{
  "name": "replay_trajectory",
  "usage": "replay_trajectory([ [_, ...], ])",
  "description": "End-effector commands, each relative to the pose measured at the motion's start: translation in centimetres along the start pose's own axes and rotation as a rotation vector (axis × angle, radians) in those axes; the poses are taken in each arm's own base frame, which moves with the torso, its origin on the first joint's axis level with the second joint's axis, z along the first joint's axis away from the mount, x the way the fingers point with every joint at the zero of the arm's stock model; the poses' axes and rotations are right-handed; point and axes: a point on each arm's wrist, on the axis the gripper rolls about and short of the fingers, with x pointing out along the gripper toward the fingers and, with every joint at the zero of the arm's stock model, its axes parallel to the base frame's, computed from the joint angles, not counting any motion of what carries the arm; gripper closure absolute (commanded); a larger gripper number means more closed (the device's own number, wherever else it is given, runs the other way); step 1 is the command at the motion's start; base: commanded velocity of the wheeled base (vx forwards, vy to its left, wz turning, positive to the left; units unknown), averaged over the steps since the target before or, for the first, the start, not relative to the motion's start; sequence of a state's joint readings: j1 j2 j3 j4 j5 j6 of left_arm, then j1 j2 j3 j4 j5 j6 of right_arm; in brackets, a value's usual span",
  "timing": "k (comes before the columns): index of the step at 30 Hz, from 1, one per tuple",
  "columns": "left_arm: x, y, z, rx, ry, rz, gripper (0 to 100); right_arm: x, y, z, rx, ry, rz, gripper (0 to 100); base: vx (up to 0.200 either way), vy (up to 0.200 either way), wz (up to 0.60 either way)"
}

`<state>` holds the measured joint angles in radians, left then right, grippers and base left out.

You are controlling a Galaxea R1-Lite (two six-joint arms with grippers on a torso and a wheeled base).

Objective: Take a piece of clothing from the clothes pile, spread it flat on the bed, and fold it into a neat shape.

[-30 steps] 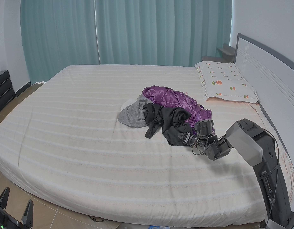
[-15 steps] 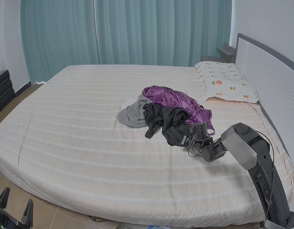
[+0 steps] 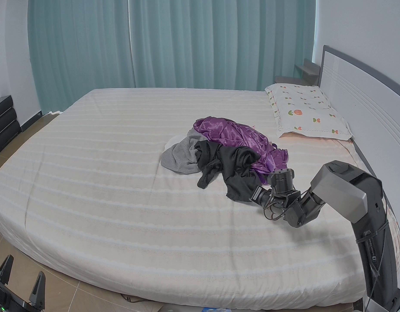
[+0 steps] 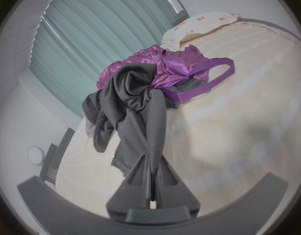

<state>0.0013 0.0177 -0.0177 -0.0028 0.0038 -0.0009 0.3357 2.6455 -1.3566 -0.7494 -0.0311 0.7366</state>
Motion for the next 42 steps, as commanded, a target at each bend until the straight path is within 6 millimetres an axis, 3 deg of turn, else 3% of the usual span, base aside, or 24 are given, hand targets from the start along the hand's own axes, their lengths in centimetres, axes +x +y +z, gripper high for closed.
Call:
replay_trajectory([
  [1, 0.0, 0.0, -0.5, -0.001, 0.0, 0.001, 0, -7.3, 2.5, 1.5, 0.055, -0.042, 0.168, 100, 0.0, 0.0, 0.0],
  [8, 0.0, 0.0, -0.5, -0.001, 0.0, 0.001, 0, -13.5, 4.0, 0.4, 0.035, -0.075, 0.28, 100, 0.0, 0.0, 0.0],
  [9, 0.0, 0.0, -0.5, -0.001, 0.0, 0.001, 0, -13.5, 4.0, 0.4, 0.035, -0.075, 0.28, 100, 0.0, 0.0, 0.0],
  [10, 0.0, 0.0, -0.5, -0.002, 0.0, 0.001, 0, -15.4, 4.7, 0.2, 0.026, -0.083, 0.318, 100, 0.0, 0.0, 0.0],
  [16, 0.0, 0.0, -0.5, 0.002, 0.0, -0.001, 0, -19.7, 6.7, 0.0, 0.005, -0.103, 0.415, 100, 0.0, 0.0, 0.0],
  [26, 0.0, 0.0, -0.3, 0.038, -0.02, 0.0, 0, -27.6, 11.6, 2.2, -0.016, -0.22, 0.661, 100, 0.0, 0.0, 0.0],
  [27, -0.3, 0.0, 0.7, 0.034, -0.072, -0.004, 0, -28.1, 11.9, 2.5, -0.023, -0.235, 0.676, 100, 0.0, 0.0, 0.0],
  [29, -1.3, 0.0, 5.5, -0.006, -0.227, -0.024, 0, -29.4, 12.4, 3.0, -0.044, -0.265, 0.712, 100, 0.0, 0.0, 0.0],
  [30, -0.9, 0.0, 7.6, -0.047, -0.213, -0.041, 0, -30.0, 12.5, 3.1, -0.052, -0.271, 0.727, 100, 0.0, 0.0, 0.0],
  [32, 0.6, -0.1, 8.4, -0.065, -0.126, -0.061, 0, -30.5, 12.7, 3.3, -0.063, -0.282, 0.736, 100, 0.0, 0.0, 0.0],
  [42, 6.2, -0.7, 8.8, -0.043, 0.182, -0.261, 0, -32.5, 12.9, 3.9, -0.127, -0.345, 0.771, 100, 0.0, 0.0, 0.0],
])
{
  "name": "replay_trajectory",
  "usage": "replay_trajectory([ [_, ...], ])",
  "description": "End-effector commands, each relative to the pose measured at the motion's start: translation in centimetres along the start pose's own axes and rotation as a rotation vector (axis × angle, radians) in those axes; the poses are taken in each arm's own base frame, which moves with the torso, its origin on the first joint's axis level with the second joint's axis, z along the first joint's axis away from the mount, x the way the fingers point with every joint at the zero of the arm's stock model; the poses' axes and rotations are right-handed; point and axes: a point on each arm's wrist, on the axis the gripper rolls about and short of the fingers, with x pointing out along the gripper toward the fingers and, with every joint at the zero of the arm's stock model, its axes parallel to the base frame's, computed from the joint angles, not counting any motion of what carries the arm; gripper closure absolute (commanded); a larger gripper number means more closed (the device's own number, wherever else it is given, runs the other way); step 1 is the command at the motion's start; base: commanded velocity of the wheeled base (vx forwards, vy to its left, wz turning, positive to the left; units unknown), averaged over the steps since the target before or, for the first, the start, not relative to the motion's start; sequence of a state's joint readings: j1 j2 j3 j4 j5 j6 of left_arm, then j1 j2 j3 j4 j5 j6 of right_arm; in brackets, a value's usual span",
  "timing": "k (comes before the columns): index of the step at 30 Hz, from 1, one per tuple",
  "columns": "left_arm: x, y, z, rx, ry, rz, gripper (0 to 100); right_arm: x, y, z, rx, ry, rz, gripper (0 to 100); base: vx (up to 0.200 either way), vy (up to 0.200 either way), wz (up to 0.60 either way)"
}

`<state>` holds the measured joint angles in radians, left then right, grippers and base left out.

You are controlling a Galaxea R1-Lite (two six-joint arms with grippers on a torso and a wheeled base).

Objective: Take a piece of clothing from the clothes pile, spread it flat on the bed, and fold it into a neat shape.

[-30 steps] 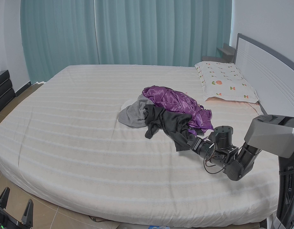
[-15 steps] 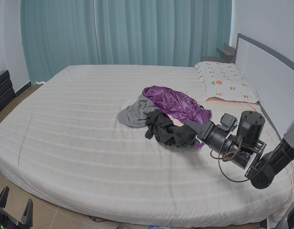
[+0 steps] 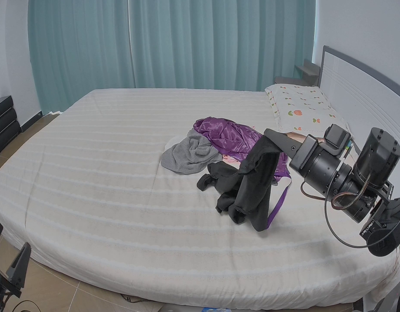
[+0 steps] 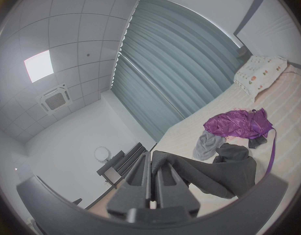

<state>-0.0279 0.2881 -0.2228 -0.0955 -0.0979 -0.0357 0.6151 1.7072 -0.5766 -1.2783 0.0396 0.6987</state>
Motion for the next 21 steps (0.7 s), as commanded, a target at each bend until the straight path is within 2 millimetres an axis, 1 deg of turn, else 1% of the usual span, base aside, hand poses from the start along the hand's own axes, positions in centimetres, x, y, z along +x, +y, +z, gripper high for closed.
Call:
replay_trajectory([
  [1, 6.2, -0.1, 1.3, -0.038, 0.296, -0.185, 0, -1.8, 2.3, 1.6, -0.043, -0.05, 0.072, 100, 0.0, 0.0, 0.0],
  [3, 7.9, -0.3, 0.8, -0.047, 0.385, -0.246, 0, -1.9, 2.5, 1.6, -0.042, -0.04, 0.075, 100, 0.0, 0.0, 0.0],
  [4, 8.2, -0.3, 0.7, -0.047, 0.396, -0.255, 0, -1.9, 2.5, 1.5, -0.044, -0.038, 0.072, 100, 0.0, 0.0, 0.0],
  [5, 10.0, -0.7, 0.2, -0.057, 0.462, -0.291, 0, -2.0, 2.6, 1.7, -0.044, -0.031, 0.066, 100, 0.0, 0.0, 0.0],
  [7, 11.5, -1.0, -0.5, -0.059, 0.511, -0.311, 0, -2.0, 2.8, 1.9, -0.044, -0.032, 0.065, 100, 0.0, 0.0, 0.0],
  [9, 13.5, -1.5, -1.6, -0.056, 0.576, -0.34, 0, -2.2, 3.0, 2.1, -0.046, -0.036, 0.07, 100, 0.0, 0.0, 0.0],
  [10, 13.7, -1.6, -1.7, -0.056, 0.58, -0.342, 0, -2.2, 3.0, 2.1, -0.046, -0.036, 0.07, 100, 0.0, 0.0, 0.0],
  [12, 16.3, -2.3, -3.1, -0.053, 0.629, -0.373, 0, -2.3, 3.3, 2.2, -0.058, -0.034, 0.083, 100, 0.0, 0.0, 0.0],
  [13, 16.7, -2.5, -3.4, -0.051, 0.635, -0.378, 0, -2.2, 3.2, 2.0, -0.058, -0.029, 0.081, 100, 0.0, 0.0, 0.0],
  [14, 17.8, -3.2, -4.2, -0.046, 0.656, -0.403, 0, -2.0, 3.2, 1.5, -0.061, -0.013, 0.08, 100, 0.0, 0.0, 0.0],
  [16, 19.1, -4.1, -5.5, -0.058, 0.693, -0.428, 0, -1.9, 3.4, 0.9, -0.066, 0.004, 0.085, 100, 0.0, 0.0, 0.0],
  [17, 19.6, -4.4, -5.9, -0.065, 0.705, -0.432, 0, -1.9, 3.5, 0.8, -0.067, 0.007, 0.087, 100, 0.0, 0.0, 0.0],
  [21, 23.1, -6.2, -8.8, -0.072, 0.745, -0.425, 0, -1.9, 3.7, 1.2, -0.069, -0.007, 0.094, 100, 0.0, 0.0, 0.0],
])
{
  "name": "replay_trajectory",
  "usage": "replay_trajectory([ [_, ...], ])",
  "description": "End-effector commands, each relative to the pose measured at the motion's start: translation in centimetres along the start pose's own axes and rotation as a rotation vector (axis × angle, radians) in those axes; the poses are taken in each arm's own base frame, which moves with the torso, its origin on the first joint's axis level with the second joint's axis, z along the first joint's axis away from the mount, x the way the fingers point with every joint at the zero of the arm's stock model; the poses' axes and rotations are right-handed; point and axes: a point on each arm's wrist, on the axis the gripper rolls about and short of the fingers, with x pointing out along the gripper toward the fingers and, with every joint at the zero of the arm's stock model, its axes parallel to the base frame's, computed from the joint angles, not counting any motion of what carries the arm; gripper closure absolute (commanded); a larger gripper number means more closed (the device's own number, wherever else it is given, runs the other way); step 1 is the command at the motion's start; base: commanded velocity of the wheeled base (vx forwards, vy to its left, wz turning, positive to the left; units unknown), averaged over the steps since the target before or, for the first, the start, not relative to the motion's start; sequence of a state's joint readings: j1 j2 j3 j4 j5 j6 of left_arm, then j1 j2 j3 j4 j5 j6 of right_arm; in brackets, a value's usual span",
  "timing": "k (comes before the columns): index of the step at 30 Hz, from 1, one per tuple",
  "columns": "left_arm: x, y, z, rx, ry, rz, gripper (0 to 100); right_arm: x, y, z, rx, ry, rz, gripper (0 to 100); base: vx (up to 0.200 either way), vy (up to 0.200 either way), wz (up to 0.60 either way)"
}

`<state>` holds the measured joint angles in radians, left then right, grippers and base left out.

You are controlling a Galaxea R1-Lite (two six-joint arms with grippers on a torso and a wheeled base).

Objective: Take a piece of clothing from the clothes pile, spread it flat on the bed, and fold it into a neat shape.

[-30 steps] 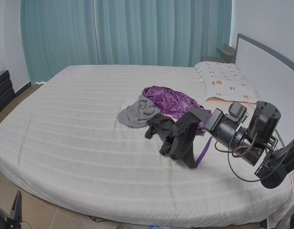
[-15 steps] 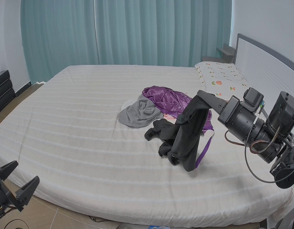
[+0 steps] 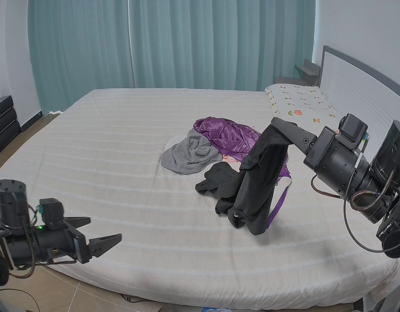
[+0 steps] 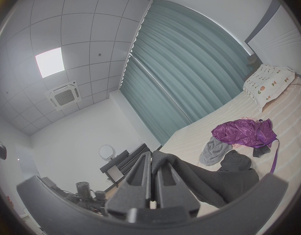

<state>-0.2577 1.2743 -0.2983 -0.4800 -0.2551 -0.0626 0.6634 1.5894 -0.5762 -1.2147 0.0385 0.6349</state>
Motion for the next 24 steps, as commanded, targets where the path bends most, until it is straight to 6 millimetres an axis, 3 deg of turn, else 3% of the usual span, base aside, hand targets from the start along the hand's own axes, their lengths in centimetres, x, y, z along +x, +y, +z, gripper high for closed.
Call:
replay_trajectory([
  [1, 11.0, -0.5, -2.4, -0.021, 0.206, -0.057, 0, 0.0, 1.0, 0.1, -0.011, 0.0, 0.03, 100, 0.0, 0.0, 0.0],
  [3, 13.2, -0.4, -3.0, -0.016, 0.216, -0.043, 0, 0.1, 1.0, 0.2, -0.012, -0.006, 0.033, 100, 0.0, 0.0, 0.0],
  [4, 13.3, -0.5, -3.1, -0.017, 0.218, -0.042, 0, 0.1, 1.0, 0.2, -0.012, -0.006, 0.033, 100, 0.0, 0.0, 0.0],
  [5, 15.2, -0.7, -3.6, -0.016, 0.222, -0.043, 0, 0.1, 1.0, 0.2, -0.01, -0.007, 0.032, 100, 0.0, 0.0, 0.0],
  [8, 17.9, -1.1, -3.9, -0.026, 0.208, -0.043, 0, 0.1, 1.0, 0.2, -0.01, -0.007, 0.032, 100, 0.0, 0.0, 0.0],
  [9, 18.0, -1.2, -4.0, -0.026, 0.206, -0.042, 0, 0.1, 1.0, 0.2, -0.01, -0.007, 0.032, 100, 0.0, 0.0, 0.0],
  [10, 19.7, -1.3, -4.0, -0.028, 0.186, -0.021, 0, 0.0, 1.0, 0.2, -0.01, -0.007, 0.032, 100, 0.0, 0.0, 0.0],
  [12, 19.9, -1.3, -4.0, -0.028, 0.184, -0.018, 0, 0.0, 1.0, 0.2, -0.01, -0.007, 0.032, 100, 0.0, 0.0, 0.0],
  [13, 21.7, -1.4, -4.0, -0.024, 0.168, -0.004, 0, 0.1, 0.9, 0.1, -0.011, -0.005, 0.026, 100, 0.0, 0.0, 0.0],
  [24, 26.2, -1.8, -3.6, -0.011, 0.116, -0.013, 0, -0.2, 1.0, 0.5, -0.012, -0.02, 0.03, 100, 0.0, 0.0, 0.0],
])
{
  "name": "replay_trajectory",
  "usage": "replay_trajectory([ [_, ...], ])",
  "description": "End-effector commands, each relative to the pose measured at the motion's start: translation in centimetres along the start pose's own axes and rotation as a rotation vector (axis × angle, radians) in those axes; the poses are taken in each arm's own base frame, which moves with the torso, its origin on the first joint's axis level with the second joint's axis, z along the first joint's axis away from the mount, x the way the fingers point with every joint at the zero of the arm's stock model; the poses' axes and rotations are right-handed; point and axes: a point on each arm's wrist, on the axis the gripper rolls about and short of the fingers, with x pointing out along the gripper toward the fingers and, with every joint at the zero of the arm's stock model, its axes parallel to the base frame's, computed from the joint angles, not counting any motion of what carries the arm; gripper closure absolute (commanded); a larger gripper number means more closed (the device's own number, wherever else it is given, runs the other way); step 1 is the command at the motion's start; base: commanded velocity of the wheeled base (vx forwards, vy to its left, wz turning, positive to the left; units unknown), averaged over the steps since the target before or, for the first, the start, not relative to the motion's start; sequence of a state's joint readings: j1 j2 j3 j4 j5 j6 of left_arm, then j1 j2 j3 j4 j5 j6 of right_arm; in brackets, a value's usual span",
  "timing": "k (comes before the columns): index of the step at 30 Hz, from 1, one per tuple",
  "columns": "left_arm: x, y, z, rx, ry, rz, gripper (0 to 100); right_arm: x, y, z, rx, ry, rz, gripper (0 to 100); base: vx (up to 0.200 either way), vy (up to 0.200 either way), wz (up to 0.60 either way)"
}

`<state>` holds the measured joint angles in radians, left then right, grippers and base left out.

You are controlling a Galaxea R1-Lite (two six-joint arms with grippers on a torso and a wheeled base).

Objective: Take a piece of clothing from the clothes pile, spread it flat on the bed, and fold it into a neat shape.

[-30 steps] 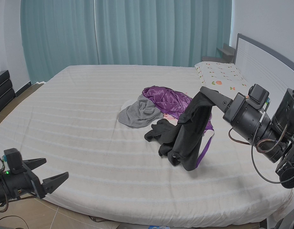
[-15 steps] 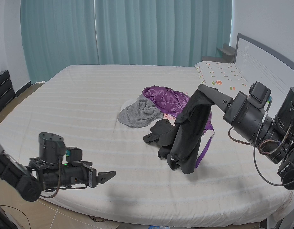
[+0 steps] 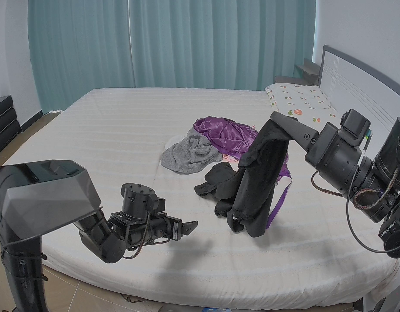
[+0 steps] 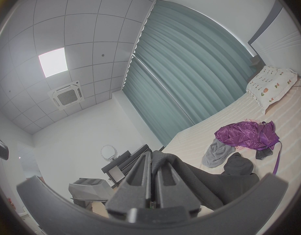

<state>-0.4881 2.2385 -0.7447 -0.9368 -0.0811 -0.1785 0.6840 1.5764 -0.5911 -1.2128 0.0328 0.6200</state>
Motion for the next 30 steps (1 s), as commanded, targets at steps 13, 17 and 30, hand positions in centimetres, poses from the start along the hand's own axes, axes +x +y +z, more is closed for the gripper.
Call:
replay_trajectory([
  [13, 6.8, -0.3, -0.6, 0.012, -0.031, 0.003, 0, -0.2, 0.0, 0.6, -0.007, -0.021, -0.001, 100, 0.0, 0.0, 0.0],
  [17, 8.7, -0.1, 0.4, 0.011, -0.092, 0.042, 0, -0.3, 0.3, 0.9, -0.023, -0.033, 0.008, 100, 0.0, 0.0, 0.0],
  [30, 13.3, -0.1, 2.3, 0.011, -0.102, 0.067, 0, -1.0, 0.9, 1.8, -0.033, -0.06, 0.025, 100, 0.0, 0.0, 0.0],
])
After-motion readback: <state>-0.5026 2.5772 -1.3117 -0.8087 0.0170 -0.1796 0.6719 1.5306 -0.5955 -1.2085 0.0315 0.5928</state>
